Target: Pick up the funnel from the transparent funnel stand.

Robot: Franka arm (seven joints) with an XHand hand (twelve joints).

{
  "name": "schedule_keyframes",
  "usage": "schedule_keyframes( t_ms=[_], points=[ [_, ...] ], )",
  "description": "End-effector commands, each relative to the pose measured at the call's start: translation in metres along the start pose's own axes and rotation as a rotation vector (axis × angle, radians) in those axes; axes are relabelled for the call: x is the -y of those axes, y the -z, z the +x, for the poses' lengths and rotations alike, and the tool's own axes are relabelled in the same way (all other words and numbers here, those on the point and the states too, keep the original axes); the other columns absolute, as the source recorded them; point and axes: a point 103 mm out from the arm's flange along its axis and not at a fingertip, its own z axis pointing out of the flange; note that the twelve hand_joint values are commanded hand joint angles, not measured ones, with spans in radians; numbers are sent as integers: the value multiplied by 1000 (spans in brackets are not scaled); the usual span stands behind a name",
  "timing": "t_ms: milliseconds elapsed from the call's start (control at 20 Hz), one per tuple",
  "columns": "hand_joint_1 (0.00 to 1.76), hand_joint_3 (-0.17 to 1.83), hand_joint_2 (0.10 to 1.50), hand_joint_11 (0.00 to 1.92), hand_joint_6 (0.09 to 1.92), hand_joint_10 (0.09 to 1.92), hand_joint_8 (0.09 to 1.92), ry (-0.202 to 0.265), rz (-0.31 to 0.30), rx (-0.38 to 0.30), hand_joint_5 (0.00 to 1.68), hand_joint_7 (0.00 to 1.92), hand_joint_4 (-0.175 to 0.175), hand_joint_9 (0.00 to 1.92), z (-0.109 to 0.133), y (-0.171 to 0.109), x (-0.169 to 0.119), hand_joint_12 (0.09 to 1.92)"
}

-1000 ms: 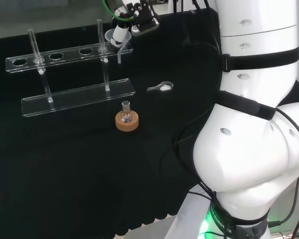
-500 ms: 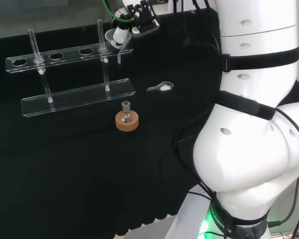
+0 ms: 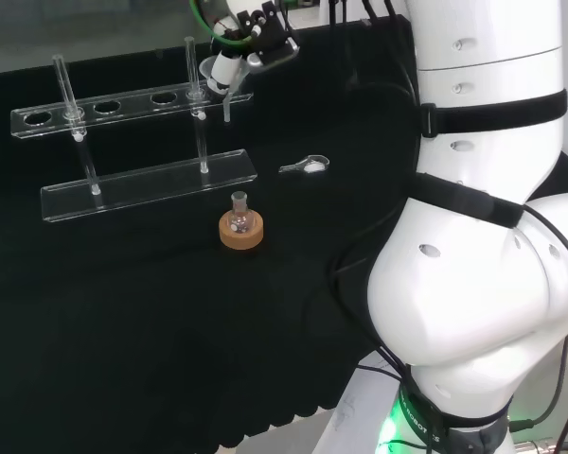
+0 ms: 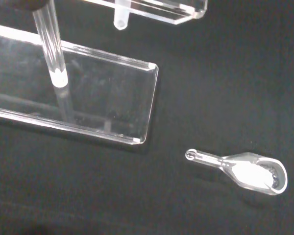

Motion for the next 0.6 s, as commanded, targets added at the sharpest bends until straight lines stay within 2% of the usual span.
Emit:
schedule_keyframes(
  t_ms=[50,150,250,300,600],
  points=[
    [697,426,732,431,132,627,772,-43,-103,56,547,503,-49,774,12,7,4,1360],
    [738,449,747,518,386,610,806,-53,-149,79,649,660,-56,912,10,13,9,1304],
    [768,472,752,569,637,624,841,-56,-162,82,678,729,-59,981,10,20,13,1265],
    [776,480,753,583,706,632,852,-60,-164,86,682,743,-61,998,9,23,16,1257],
    [791,503,750,610,817,660,875,-78,-198,102,686,751,-64,1020,5,55,48,1242]
  ],
)
